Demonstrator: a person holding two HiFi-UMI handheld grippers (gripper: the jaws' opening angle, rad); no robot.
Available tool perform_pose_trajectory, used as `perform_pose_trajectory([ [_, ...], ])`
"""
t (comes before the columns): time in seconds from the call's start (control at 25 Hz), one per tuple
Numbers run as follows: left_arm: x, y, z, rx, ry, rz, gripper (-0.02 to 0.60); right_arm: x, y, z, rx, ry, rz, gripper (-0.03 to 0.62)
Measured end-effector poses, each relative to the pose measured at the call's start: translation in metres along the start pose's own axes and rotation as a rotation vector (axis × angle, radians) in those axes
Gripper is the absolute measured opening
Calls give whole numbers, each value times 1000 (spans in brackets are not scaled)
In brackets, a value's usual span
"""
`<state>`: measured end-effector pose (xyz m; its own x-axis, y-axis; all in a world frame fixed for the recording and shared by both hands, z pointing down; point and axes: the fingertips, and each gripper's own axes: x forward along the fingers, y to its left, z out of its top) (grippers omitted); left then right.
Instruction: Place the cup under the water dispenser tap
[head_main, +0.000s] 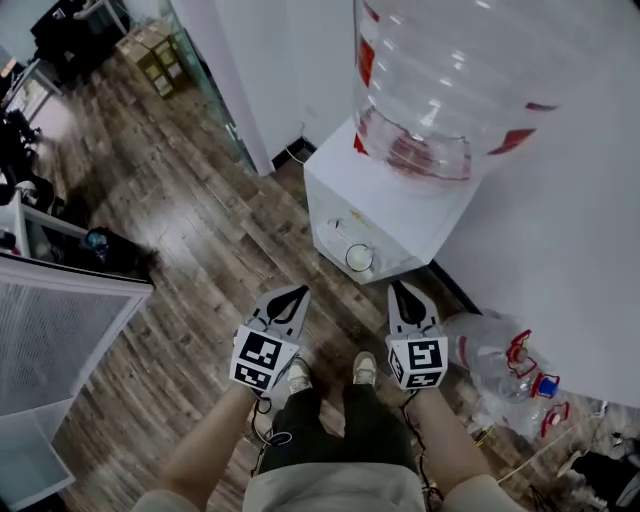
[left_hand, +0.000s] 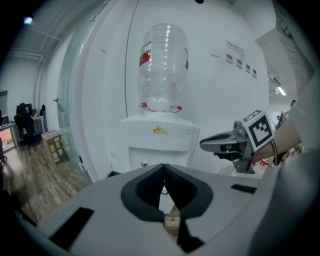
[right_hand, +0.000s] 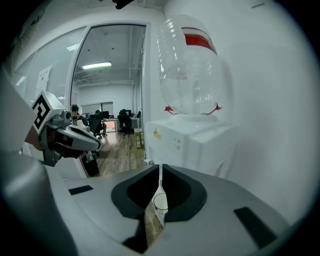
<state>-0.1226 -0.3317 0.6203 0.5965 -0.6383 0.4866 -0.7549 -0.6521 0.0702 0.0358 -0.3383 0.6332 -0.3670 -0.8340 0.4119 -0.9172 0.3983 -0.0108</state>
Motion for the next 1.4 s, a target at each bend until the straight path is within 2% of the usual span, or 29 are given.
perform_pose_trajectory([
  [0.72, -115, -52, 157, 69, -182, 68, 5, -123, 29, 179, -42, -167, 174, 6],
  [0.92, -151, -64, 197, 104, -249, 83, 5, -161, 42, 236, -66, -274, 239, 6],
  [1.08, -178, -73, 223, 94, -312, 102, 4, -194, 47, 278, -92, -364, 257, 6],
  [1.4, -214, -90, 257, 120, -379, 120, 5, -242, 64, 315, -113, -418, 292, 6],
])
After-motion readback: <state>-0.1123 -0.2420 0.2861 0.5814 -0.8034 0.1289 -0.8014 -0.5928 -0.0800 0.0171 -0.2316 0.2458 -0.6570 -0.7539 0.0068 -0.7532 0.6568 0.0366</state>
